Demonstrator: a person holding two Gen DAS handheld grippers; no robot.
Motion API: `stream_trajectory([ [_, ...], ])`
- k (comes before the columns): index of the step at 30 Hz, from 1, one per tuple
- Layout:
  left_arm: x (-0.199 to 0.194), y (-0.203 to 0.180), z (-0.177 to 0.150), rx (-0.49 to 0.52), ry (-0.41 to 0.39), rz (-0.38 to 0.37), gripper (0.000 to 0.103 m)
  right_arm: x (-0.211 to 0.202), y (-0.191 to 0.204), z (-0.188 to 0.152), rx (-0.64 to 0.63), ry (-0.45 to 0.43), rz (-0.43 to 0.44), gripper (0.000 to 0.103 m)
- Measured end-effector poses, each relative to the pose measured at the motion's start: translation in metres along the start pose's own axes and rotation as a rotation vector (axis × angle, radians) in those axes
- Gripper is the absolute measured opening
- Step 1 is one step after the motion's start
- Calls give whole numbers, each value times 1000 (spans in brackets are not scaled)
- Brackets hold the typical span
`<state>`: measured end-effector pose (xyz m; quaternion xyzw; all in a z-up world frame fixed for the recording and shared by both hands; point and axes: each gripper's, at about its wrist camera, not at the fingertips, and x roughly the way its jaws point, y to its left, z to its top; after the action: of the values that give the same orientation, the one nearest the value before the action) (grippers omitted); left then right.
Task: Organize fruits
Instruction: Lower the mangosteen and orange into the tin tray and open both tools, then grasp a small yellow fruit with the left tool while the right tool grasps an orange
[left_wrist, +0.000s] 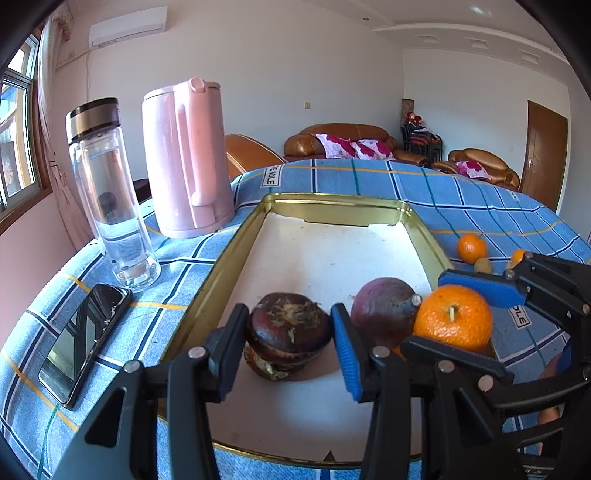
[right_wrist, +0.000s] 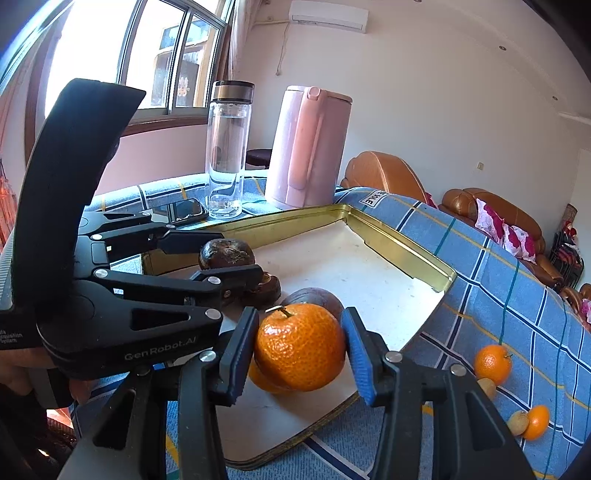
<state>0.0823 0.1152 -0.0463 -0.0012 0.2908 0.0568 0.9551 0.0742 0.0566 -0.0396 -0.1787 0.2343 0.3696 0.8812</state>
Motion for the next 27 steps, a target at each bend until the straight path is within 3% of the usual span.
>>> stream_trajectory([
  [3,-1,1,0,-4,-4,10,56,1,-2,0,8,6,10,50],
  [6,-6,6,1,-24,-23,30,70,1,-5,0,26,1,-5,58],
  [10,-17,9,5,-45,-61,28,80,-6,-7,-1,39,-33,-9,70],
  [13,-24,7,8,-43,-80,45,84,-14,-7,-2,39,-74,-36,72],
  [17,-29,6,11,-54,-102,63,100,-25,-14,-5,55,-107,-66,77],
  [27,-44,-43,30,-6,-170,-18,101,-76,-83,-17,184,-149,-189,77],
])
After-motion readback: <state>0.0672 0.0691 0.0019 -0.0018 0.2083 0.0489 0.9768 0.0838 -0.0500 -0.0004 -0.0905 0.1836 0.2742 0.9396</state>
